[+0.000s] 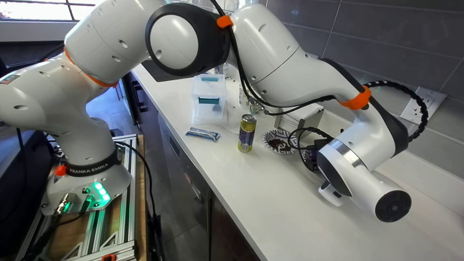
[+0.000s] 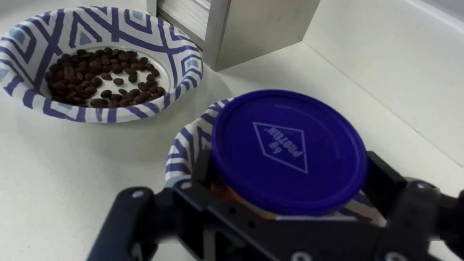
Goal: Put the orange bottle on the plate to the right
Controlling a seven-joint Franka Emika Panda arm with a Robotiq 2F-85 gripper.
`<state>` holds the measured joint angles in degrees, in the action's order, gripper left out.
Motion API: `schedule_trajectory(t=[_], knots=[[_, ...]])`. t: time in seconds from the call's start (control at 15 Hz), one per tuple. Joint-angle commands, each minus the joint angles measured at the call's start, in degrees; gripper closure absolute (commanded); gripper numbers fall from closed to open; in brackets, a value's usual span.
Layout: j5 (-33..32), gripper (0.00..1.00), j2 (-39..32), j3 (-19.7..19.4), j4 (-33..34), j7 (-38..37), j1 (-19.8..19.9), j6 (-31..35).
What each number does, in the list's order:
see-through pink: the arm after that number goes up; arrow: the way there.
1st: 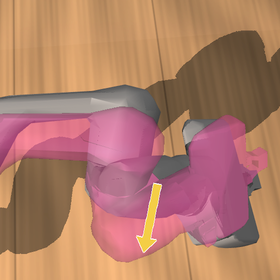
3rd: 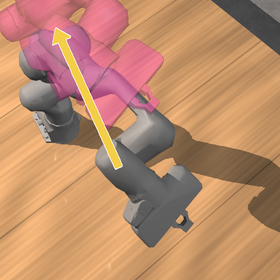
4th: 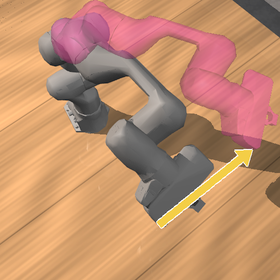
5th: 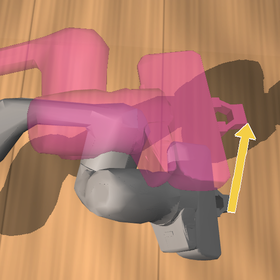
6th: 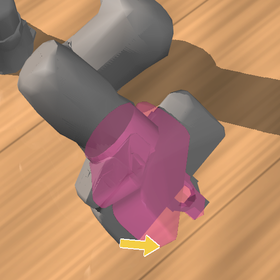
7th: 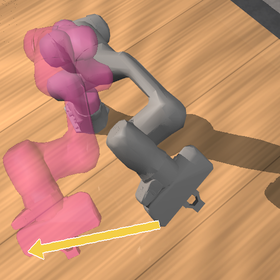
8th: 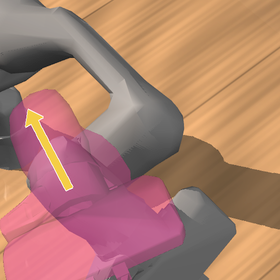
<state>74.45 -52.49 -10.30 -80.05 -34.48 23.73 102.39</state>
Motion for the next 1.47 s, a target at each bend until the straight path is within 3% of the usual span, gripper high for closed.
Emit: schedule_trajectory(t=[0.0,0.53,0.73,1.07,1.4], knots=[[0.8,0.00,1.2,0.1,-1.1,1.1,0.4,-0.2],[-1.9,0.00,5.0,-1.1,-2.9,6.3,-0.3,-0.8],[-8.6,0.00,8.7,-2.8,-5.7,8.3,-2.1,-3.6],[-20.6,0.00,21.4,-5.7,-17.5,16.4,-6.4,0.7],[-28.6,0.00,33.6,-6.0,-29.2,28.0,-7.4,8.3]])
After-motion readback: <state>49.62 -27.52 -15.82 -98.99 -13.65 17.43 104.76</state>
